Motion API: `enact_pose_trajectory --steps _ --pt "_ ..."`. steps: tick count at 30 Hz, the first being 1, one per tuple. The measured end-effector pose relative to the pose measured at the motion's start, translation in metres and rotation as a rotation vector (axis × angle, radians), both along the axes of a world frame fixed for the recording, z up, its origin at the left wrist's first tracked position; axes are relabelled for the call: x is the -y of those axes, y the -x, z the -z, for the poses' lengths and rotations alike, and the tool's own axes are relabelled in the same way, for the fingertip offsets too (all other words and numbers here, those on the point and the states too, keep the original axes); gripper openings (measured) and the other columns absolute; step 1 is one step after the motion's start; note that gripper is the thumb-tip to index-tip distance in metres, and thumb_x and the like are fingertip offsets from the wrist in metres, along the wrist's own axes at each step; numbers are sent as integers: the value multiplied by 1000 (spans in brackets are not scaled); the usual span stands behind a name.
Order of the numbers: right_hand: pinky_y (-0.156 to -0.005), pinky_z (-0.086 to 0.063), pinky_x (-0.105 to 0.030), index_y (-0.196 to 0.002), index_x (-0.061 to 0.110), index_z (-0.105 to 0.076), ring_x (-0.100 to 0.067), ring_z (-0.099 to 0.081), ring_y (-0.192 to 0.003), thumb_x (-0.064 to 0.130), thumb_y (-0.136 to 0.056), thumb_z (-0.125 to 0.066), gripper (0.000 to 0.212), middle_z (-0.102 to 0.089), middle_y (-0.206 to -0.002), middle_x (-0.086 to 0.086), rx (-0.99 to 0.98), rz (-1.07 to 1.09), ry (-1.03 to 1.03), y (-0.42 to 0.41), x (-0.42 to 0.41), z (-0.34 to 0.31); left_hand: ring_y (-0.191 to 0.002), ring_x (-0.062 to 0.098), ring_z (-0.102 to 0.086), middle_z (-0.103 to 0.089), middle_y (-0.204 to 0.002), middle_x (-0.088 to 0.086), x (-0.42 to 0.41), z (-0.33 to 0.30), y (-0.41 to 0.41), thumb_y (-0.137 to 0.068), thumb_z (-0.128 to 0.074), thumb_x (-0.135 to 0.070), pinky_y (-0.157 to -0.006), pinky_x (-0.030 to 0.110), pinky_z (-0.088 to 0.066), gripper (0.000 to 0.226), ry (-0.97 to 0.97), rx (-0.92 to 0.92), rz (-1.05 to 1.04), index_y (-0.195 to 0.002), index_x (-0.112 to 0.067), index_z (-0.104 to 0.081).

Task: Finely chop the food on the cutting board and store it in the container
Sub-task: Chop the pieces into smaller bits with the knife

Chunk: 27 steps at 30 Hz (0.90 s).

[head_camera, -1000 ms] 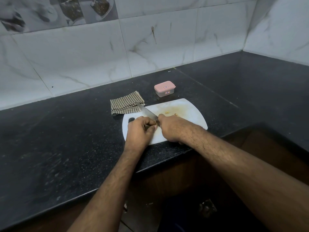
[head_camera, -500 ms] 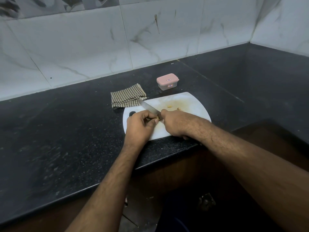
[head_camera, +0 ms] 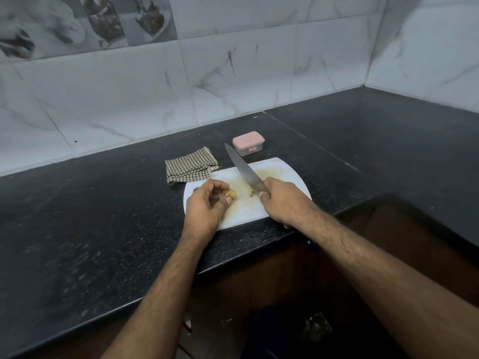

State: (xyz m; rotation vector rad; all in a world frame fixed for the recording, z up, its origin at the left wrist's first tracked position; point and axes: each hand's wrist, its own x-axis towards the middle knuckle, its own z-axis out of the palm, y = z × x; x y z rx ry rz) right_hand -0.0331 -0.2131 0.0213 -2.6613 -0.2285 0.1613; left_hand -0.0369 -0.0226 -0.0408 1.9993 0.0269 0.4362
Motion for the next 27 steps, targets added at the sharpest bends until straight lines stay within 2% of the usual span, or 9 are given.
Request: enact_pose_trajectory --steps 3,8,11,13,15,18,21,25,27 --pt "-47 -41 -24 -122 18 -53 -13 -55 -54 29 -105 -43 22 -57 -85 3 -9 7 9 -1 0 0 -93 4 -64 -71 -105 -10 0 0 0 -91 -76 -9 -88 23 -55 26 -69 -18 8 -112 -23 -71" --pt "-50 -50 -27 -119 21 -51 -16 -57 -53 25 -102 -44 19 -58 -80 5 50 41 3 -7 1 5 -94 2 -63 -70 -103 -11 1 -1 0 -91 -76 -12 -87 18 -53 27 -113 -48 12 -115 -24 -71" --pt "-41 -44 -22 -138 24 -47 -13 -57 -48 20 -100 -47 38 -64 -85 4 -66 9 -135 -10 -1 7 -94 3 -64 -70 -101 -10 0 1 -2 -91 -76 -11 -86 19 -53 25 -104 -50 2 -110 -25 -71" --pt "-39 -42 -22 -146 24 -44 -11 -52 -45 17 -98 -48 49 -67 -76 1 -175 -14 -250 -13 -5 9 -94 3 -65 -71 -101 -11 0 3 -4 -90 -76 -10 -86 19 -53 24 -100 -37 -3 -108 -25 -72" --pt "-38 -41 -21 -146 24 -45 -10 -48 -44 15 -98 -48 49 -67 -68 1 -236 -29 -298 -16 -8 13 -95 1 -65 -72 -103 -12 -1 4 -4 -89 -76 -10 -86 19 -54 24 -96 -21 -9 -107 -26 -72" --pt "-39 -40 -22 -148 23 -44 -10 -47 -43 15 -99 -46 49 -71 -70 0 -235 8 -374 -22 -9 13 -100 0 -65 -71 -106 -13 0 4 -3 -89 -76 -10 -91 19 -52 25 -94 1 -13 -109 -24 -70" --pt "-40 -42 -22 -141 24 -48 -9 -47 -38 17 -99 -44 42 -74 -76 0 -145 35 -327 -24 -6 11 -100 0 -65 -69 -108 -11 0 2 -2 -88 -74 -6 -90 16 -50 29 -80 22 -15 -110 -23 -66" --pt "-43 -44 -23 -146 27 -43 -9 -51 -40 24 -102 -46 44 -73 -78 3 -79 -20 -268 -20 -6 6 -93 -2 -64 -68 -105 -10 1 1 -2 -88 -75 -5 -84 12 -50 28 -79 19 -2 -107 -23 -65" --pt "-47 -47 -25 -130 28 -54 -10 -53 -43 27 -102 -46 29 -73 -78 3 -47 -82 -185 -17 -8 5 -93 0 -64 -70 -100 -11 1 2 -3 -87 -77 -6 -86 16 -52 26 -105 22 4 -104 -23 -67"
